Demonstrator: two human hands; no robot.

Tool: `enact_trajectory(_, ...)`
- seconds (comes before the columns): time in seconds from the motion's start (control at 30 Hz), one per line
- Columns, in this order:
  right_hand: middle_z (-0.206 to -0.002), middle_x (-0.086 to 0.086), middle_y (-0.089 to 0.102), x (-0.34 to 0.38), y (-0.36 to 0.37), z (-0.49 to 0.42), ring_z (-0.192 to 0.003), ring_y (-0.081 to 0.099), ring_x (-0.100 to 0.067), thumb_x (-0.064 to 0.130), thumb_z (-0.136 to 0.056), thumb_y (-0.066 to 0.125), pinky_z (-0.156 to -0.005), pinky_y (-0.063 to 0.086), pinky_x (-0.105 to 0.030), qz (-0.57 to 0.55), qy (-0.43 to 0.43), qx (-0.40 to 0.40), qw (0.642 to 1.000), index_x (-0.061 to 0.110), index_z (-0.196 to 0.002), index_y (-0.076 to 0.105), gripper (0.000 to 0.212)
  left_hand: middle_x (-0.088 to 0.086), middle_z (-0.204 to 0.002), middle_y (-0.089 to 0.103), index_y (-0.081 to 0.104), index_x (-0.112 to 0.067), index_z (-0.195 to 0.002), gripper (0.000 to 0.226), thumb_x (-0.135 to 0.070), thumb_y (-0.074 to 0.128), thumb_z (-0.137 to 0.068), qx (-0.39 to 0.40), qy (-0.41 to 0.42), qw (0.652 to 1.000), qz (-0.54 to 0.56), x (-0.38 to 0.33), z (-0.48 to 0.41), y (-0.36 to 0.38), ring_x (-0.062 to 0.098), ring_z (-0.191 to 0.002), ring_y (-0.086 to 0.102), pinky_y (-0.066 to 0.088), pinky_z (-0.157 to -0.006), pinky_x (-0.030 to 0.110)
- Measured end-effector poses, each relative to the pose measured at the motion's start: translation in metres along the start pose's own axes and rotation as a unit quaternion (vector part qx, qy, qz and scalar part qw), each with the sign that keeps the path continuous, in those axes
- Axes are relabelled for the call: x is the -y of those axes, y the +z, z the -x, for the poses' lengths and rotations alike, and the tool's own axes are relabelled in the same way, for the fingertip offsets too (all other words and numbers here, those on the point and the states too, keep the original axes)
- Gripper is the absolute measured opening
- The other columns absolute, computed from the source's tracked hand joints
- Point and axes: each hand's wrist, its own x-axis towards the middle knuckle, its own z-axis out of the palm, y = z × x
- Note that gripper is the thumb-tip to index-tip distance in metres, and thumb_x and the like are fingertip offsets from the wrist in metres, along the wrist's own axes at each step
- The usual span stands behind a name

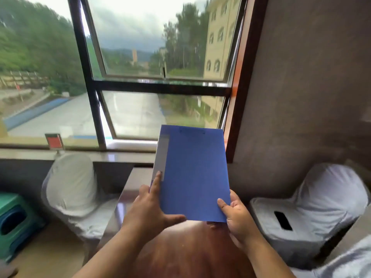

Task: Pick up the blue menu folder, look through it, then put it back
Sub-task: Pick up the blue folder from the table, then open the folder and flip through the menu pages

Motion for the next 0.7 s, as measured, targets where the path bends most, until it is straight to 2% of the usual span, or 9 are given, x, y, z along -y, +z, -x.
enact_trajectory(0.13,-0.121,-0.017,0.078,0.062,0.003,0.004,-0.097,0.077,-0.049,0.025,-0.102,0.064,-0.081,0.062,-0.069,0.021,-0.060,0.016,0.998,0.027,-0.135,0.061,0.033,-0.014,-0.113,0.032,-0.037,-0.061,-0.145,0.159,-0.103,0.062,-0.027,-0.030,0.046,0.997,-0.052,-0.027,-0.003,-0.045,0.022,-0.111,0.063,0.057,-0.077,0.043)
enact_trajectory(0.23,-0.123,-0.015,0.079,0.092,0.006,0.012,-0.101,0.078,-0.042,0.023,-0.101,0.065,-0.061,0.066,-0.051,0.003,-0.077,0.036,0.996,0.025,-0.134,0.063,0.033,-0.014,-0.114,0.035,-0.037,-0.061,-0.144,0.155,-0.108,0.055,-0.028,-0.052,0.076,0.995,-0.032,-0.040,-0.001,-0.069,0.021,-0.114,0.063,0.055,-0.082,0.042)
enact_trajectory(0.3,-0.123,-0.015,0.078,0.104,0.007,0.014,-0.101,0.079,-0.038,0.025,-0.104,0.064,-0.055,0.065,-0.043,-0.012,-0.066,0.044,0.997,0.023,-0.135,0.062,0.032,-0.011,-0.118,0.041,-0.033,-0.056,-0.149,0.156,-0.110,0.053,-0.030,-0.064,0.089,0.994,-0.026,-0.044,0.001,-0.078,0.023,-0.117,0.063,0.054,-0.088,0.043)
enact_trajectory(0.37,-0.120,-0.020,0.078,0.114,0.004,0.017,-0.095,0.079,-0.041,0.041,-0.107,0.055,-0.055,0.064,-0.043,-0.047,-0.041,0.059,0.996,0.021,-0.132,0.069,0.035,-0.007,-0.124,0.047,-0.021,-0.049,-0.158,0.153,-0.110,0.049,-0.037,-0.088,0.100,0.990,-0.038,-0.048,0.003,-0.084,0.028,-0.118,0.063,0.055,-0.092,0.046)
enact_trajectory(0.43,-0.116,-0.026,0.079,0.119,-0.001,0.015,-0.087,0.079,-0.044,0.057,-0.107,0.040,-0.054,0.064,-0.043,-0.080,-0.001,0.078,0.994,0.018,-0.124,0.078,0.057,-0.002,-0.129,0.052,-0.009,-0.043,-0.164,0.144,-0.109,0.043,-0.048,-0.112,0.124,0.985,-0.049,-0.051,0.005,-0.089,0.032,-0.117,0.063,0.054,-0.095,0.050)
enact_trajectory(0.5,-0.105,-0.026,0.081,0.122,-0.002,0.012,-0.075,0.079,-0.045,0.053,-0.106,0.041,-0.046,0.063,-0.043,-0.100,0.016,0.102,0.990,0.011,-0.126,0.076,0.058,0.002,-0.133,0.055,0.001,-0.037,-0.167,0.130,-0.106,0.032,-0.061,-0.133,0.155,0.978,-0.047,-0.051,0.009,-0.093,0.035,-0.118,0.062,0.053,-0.095,0.050)
enact_trajectory(0.57,-0.092,-0.023,0.080,0.125,-0.001,0.010,-0.060,0.077,-0.045,0.036,-0.101,0.058,-0.037,0.061,-0.042,-0.086,-0.006,0.095,0.992,0.012,-0.136,0.062,0.043,0.009,-0.135,0.063,0.022,-0.026,-0.166,0.115,-0.097,0.026,-0.075,-0.170,0.195,0.966,-0.013,-0.049,0.012,-0.096,0.037,-0.117,0.065,0.055,-0.092,0.048)
enact_trajectory(0.63,-0.094,-0.023,0.079,0.127,0.002,0.009,-0.060,0.077,-0.046,0.028,-0.090,0.071,-0.035,0.060,-0.040,-0.075,-0.046,0.060,0.994,0.016,-0.135,0.059,0.047,0.012,-0.117,0.078,0.059,-0.018,-0.147,0.092,-0.082,0.026,-0.090,-0.226,0.190,0.954,0.056,-0.047,0.012,-0.096,0.033,-0.101,0.074,0.058,-0.082,0.044)
enact_trajectory(0.7,-0.106,-0.026,0.078,0.127,0.002,0.010,-0.067,0.077,-0.049,0.029,-0.087,0.074,-0.037,0.060,-0.039,-0.096,-0.058,0.050,0.992,0.021,-0.128,0.067,0.042,0.008,-0.072,0.080,0.077,-0.017,-0.099,0.071,-0.072,0.032,-0.099,-0.239,0.081,0.946,0.201,-0.049,0.009,-0.092,0.021,-0.063,0.077,0.059,-0.062,0.039)
